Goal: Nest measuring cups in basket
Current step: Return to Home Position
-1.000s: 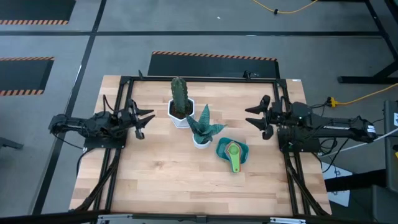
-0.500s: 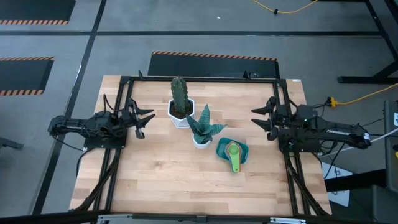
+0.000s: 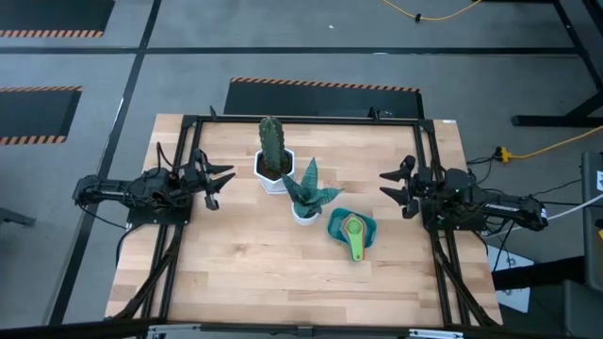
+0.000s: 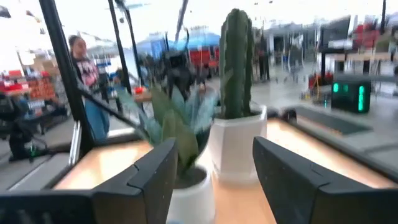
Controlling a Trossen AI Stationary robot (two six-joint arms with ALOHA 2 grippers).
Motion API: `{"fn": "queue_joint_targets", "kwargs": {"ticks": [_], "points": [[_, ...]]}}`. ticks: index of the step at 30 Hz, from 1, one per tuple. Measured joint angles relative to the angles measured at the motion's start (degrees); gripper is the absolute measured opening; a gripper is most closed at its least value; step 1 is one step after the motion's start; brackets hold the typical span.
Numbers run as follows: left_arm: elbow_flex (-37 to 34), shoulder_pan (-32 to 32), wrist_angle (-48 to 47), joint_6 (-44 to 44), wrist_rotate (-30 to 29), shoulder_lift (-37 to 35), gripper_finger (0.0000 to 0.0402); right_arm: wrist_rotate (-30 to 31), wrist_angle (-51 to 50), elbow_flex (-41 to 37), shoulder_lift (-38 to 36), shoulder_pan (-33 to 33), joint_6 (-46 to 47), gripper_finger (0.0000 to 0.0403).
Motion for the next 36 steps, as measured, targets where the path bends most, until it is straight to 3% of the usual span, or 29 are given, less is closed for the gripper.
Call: {"fn": "queue_joint_targets", "kwargs": {"ticks": [8,23,36], "points": [[0.0,0.0,0.0,-0.1,-0.1,0.0,0.0096,0.3,-6.5,0.0,0.0,0.0,-3.6,0.0214],[0.0,0.0,0.0,0.2,-4.3,0.0,0.0096,1.1,-6.3,0.0,0.2,0.0,-7.3,0.0214],[0.0,0.0,0.0,0.3,-4.4,0.0,0.0096,1.1,-6.3,0.0,0.2,0.0,-7.3,0.0214]]}}
